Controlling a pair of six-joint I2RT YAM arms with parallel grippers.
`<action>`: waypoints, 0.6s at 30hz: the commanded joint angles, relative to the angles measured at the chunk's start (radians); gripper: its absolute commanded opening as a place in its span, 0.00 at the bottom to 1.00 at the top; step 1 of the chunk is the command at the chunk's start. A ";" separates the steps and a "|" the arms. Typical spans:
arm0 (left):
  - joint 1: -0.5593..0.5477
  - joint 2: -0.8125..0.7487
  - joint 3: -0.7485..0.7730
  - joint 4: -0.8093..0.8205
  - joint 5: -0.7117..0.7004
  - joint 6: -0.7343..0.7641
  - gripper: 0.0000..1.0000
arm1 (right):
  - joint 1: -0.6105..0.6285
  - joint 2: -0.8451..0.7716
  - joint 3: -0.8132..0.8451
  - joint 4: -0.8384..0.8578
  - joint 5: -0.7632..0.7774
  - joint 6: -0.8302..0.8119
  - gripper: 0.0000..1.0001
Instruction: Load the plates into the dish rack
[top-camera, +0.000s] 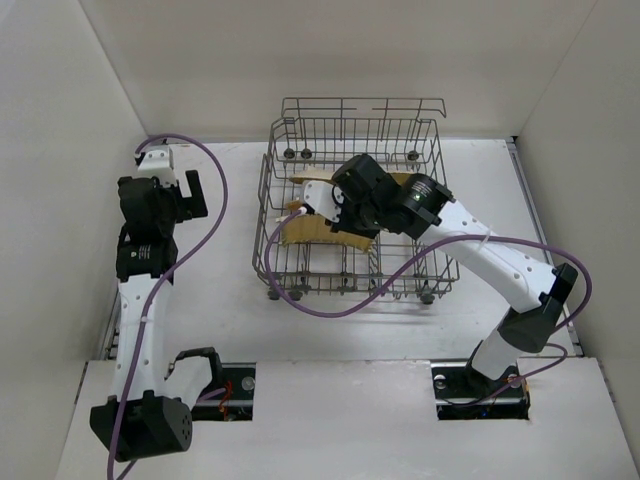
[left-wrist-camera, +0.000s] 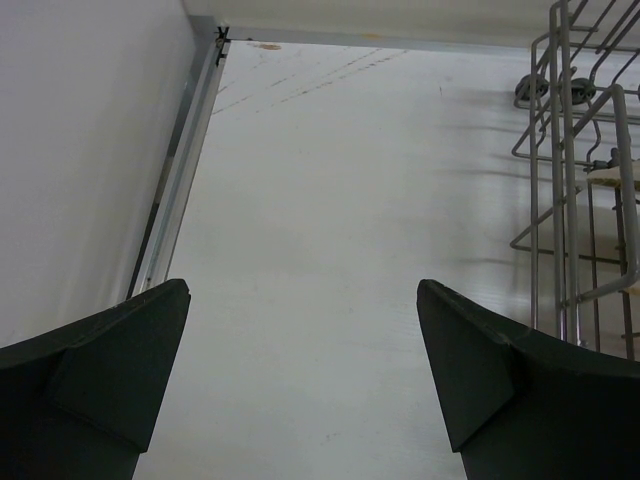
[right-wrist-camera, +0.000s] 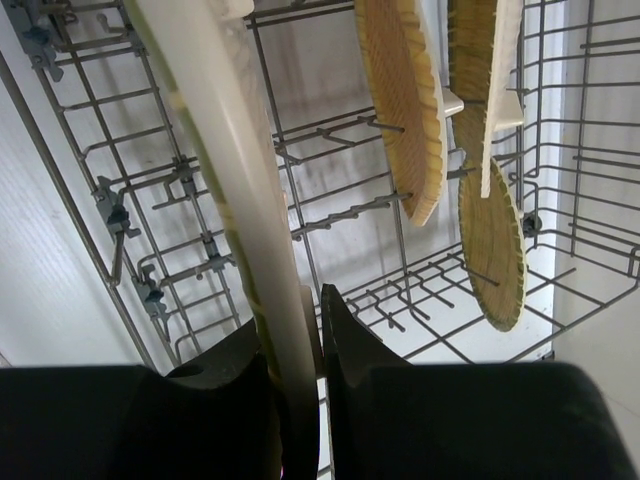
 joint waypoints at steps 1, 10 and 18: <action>0.009 0.006 -0.006 0.058 0.006 0.000 1.00 | 0.006 -0.011 0.016 0.124 0.033 -0.011 0.00; 0.019 0.029 -0.007 0.078 0.007 0.000 1.00 | 0.007 -0.005 -0.045 0.192 0.056 -0.057 0.00; 0.049 0.052 -0.004 0.100 0.026 0.005 1.00 | 0.009 0.003 -0.085 0.204 0.046 -0.039 0.00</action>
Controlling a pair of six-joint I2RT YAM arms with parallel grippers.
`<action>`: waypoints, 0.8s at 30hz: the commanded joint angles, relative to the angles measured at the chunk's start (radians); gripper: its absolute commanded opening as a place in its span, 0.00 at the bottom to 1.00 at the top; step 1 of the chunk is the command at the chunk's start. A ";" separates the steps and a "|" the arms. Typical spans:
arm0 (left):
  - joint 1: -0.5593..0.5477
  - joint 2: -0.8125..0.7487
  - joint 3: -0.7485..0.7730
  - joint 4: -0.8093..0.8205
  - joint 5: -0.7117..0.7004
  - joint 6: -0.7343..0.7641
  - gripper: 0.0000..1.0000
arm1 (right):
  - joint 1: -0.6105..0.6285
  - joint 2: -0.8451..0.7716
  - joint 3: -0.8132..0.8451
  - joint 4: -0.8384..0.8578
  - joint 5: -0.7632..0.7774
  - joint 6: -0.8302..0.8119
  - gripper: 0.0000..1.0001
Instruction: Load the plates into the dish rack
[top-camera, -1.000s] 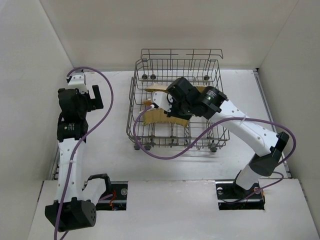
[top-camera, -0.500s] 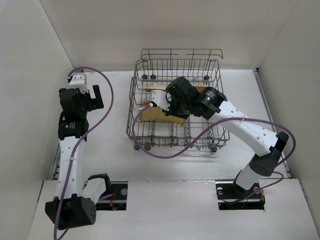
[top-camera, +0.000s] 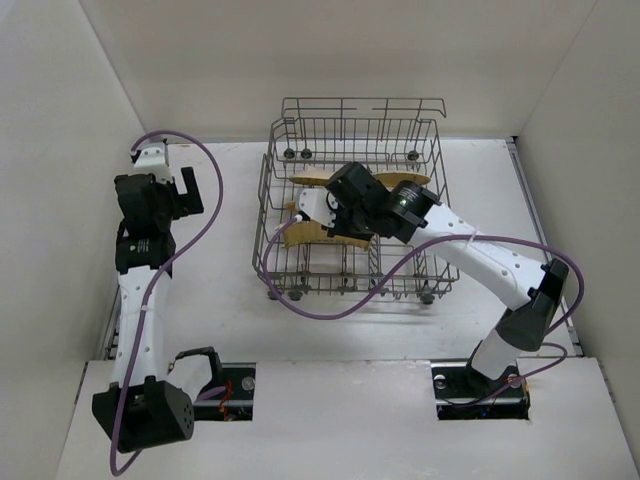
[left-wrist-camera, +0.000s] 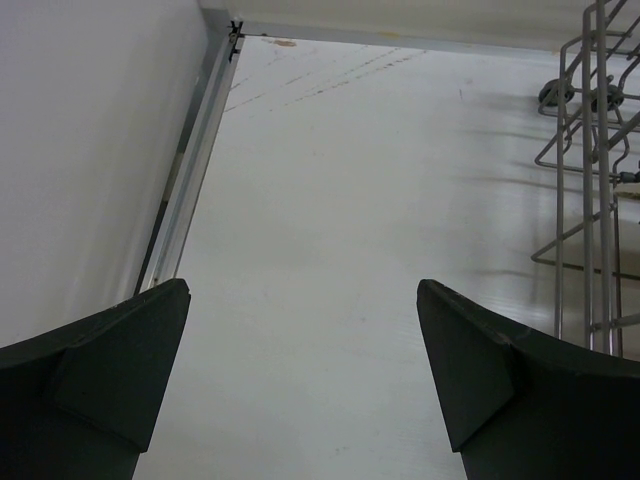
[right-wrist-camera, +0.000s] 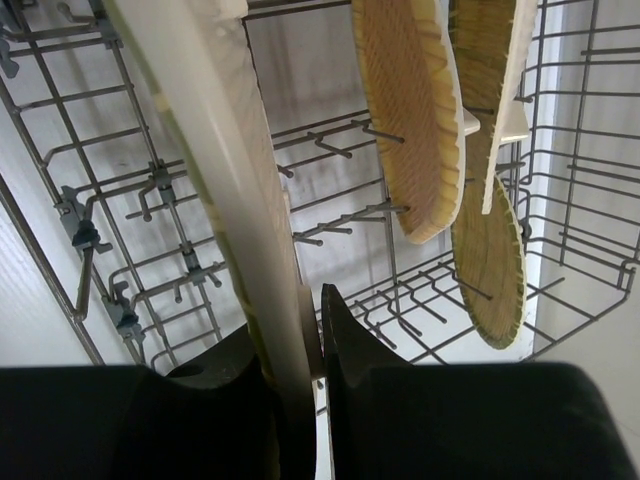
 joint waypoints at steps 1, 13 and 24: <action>0.019 0.005 -0.004 0.065 0.017 0.005 1.00 | 0.009 -0.008 0.000 0.113 0.011 0.014 0.00; 0.038 0.036 -0.035 0.120 0.017 0.005 1.00 | 0.018 0.026 -0.104 0.153 -0.039 0.146 0.00; 0.056 0.063 -0.043 0.142 0.026 0.005 1.00 | 0.070 -0.037 -0.227 0.175 -0.088 0.197 0.32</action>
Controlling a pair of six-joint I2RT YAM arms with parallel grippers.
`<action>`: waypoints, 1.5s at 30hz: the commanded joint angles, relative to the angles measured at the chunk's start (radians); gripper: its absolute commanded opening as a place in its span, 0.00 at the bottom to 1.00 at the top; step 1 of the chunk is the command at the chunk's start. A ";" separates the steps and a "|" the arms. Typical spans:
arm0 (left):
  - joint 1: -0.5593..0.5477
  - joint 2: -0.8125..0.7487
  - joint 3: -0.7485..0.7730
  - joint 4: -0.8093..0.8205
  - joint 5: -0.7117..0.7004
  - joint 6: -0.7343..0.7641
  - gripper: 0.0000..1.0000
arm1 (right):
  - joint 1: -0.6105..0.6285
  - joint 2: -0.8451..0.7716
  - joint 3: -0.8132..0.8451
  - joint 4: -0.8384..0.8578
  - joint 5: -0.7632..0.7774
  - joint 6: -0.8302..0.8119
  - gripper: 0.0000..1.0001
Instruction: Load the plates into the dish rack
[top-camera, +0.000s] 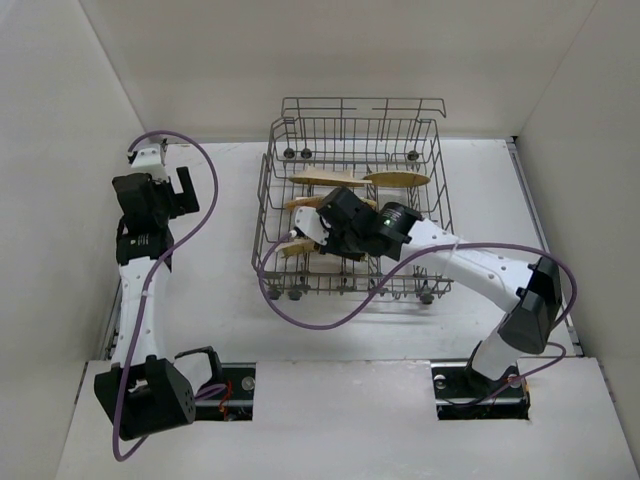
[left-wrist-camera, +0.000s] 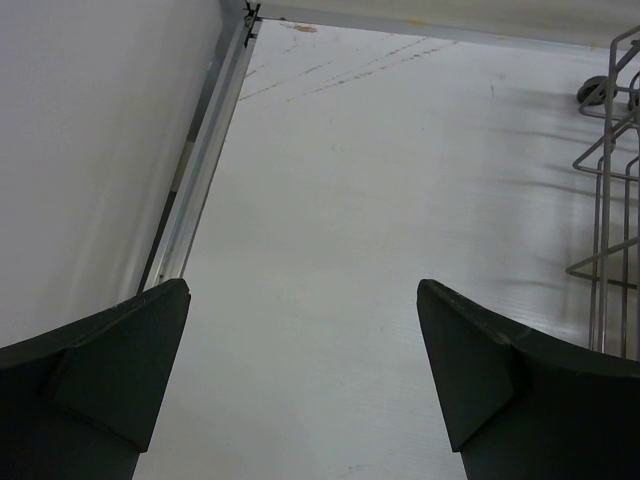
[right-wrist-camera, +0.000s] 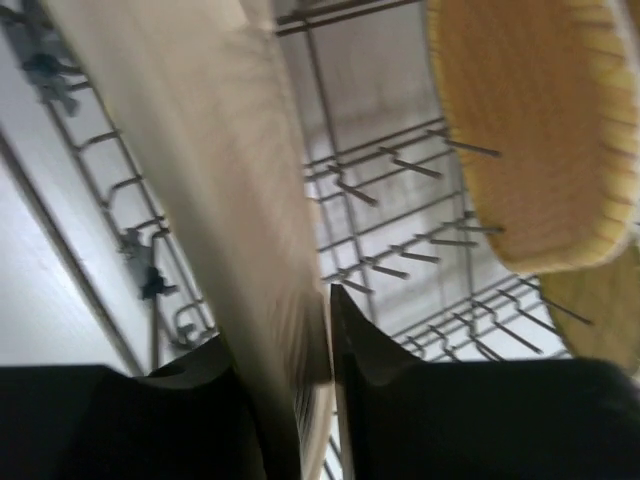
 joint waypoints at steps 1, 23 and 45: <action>0.005 -0.009 -0.014 0.058 0.013 0.005 1.00 | 0.031 -0.031 -0.023 0.018 -0.076 0.058 0.34; -0.101 -0.117 -0.026 -0.072 -0.057 0.006 1.00 | -0.063 -0.159 0.376 -0.205 -0.249 0.164 1.00; -0.115 0.135 0.151 -0.279 -0.171 0.021 1.00 | -1.054 -0.271 -0.148 0.130 -0.255 0.425 1.00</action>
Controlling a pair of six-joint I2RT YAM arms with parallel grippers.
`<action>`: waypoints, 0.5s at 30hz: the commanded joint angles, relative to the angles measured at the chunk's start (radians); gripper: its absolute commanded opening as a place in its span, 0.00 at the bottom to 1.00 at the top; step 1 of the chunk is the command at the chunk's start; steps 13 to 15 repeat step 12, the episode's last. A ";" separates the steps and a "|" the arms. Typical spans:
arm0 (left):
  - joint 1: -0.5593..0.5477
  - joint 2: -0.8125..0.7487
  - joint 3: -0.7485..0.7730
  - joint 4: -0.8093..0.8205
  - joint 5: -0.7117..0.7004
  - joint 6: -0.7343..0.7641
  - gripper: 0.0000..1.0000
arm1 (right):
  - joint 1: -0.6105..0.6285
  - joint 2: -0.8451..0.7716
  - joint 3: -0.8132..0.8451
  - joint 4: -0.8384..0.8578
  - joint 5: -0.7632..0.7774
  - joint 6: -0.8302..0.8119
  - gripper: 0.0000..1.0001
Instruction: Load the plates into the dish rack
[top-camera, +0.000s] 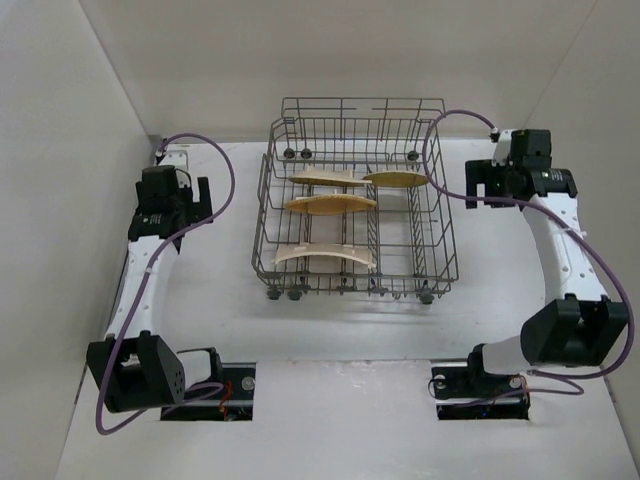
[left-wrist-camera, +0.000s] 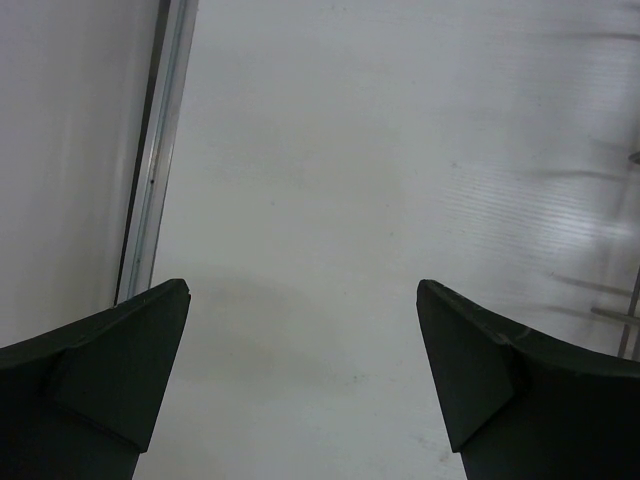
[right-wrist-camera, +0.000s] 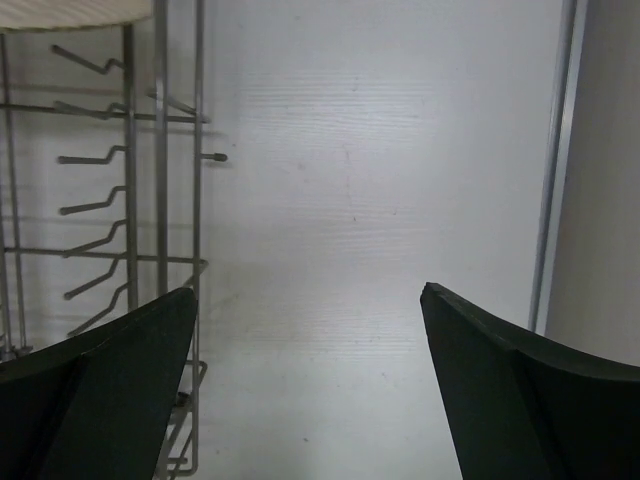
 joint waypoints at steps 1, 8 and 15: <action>0.013 0.014 0.051 -0.001 -0.008 -0.003 1.00 | -0.035 -0.059 -0.081 0.147 -0.051 0.067 1.00; 0.023 0.019 0.036 0.010 -0.013 -0.005 1.00 | -0.057 -0.074 -0.171 0.240 -0.051 0.068 1.00; 0.025 0.013 0.019 0.024 -0.015 -0.006 1.00 | -0.060 -0.045 -0.156 0.228 -0.071 0.074 1.00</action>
